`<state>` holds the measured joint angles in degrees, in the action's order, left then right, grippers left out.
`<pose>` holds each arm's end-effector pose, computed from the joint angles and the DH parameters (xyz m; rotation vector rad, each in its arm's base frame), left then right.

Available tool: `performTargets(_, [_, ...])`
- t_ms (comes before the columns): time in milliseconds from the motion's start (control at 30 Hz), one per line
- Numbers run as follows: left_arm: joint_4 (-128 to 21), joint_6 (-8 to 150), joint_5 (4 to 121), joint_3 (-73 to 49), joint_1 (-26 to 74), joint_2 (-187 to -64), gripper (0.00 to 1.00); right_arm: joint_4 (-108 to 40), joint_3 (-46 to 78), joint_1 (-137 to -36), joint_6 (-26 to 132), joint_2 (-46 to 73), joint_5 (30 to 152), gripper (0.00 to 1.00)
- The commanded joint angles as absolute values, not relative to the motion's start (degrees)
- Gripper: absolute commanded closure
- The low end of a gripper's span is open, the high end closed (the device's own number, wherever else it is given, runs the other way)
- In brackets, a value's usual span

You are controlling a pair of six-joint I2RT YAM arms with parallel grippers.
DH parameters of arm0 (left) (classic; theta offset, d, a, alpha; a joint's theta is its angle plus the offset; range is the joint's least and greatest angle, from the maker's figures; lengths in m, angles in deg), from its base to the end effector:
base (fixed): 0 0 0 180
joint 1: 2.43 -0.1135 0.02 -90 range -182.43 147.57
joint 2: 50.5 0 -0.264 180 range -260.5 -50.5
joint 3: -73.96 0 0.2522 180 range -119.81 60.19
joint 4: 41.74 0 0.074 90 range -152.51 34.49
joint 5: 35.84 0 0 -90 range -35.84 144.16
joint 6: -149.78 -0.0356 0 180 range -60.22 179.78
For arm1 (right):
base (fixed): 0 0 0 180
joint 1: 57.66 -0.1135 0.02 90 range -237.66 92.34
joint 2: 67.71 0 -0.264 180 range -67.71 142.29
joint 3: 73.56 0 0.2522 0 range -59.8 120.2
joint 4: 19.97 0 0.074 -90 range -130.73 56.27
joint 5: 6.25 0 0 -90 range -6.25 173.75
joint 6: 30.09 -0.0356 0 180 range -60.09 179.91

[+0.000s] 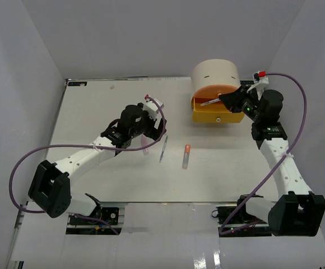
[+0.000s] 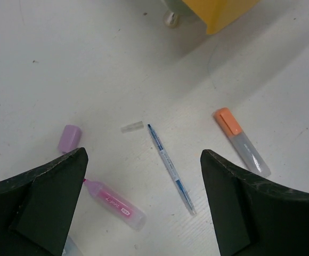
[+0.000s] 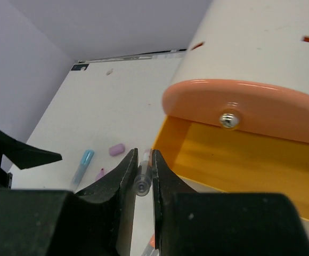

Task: Sort the stationery into containers
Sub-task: Place the pen in the drawer.

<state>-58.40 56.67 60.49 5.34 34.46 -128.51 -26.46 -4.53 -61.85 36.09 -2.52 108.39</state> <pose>0.2474 -0.1906 0.2826 0.7696 1.9070 -0.4815 0.2653 0.0343 0.3651 -0.0569 1.6606 0.7205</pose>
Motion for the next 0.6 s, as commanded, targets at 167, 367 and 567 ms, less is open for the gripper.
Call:
performTargets(167, [-62.8,61.7,52.3,1.0,34.2,-131.5,0.02,-26.1,-4.9,-54.2,33.0,2.7,113.6,0.9])
performTargets(367, [-63.3,62.0,52.1,0.7,34.1,-132.1,0.02,-26.7,-4.3,-54.0,34.2,5.7,109.4,0.74])
performTargets(567, [-64.3,62.5,52.3,0.0,34.0,-132.8,0.02,-31.1,-0.9,-53.5,38.5,6.4,102.0,0.41])
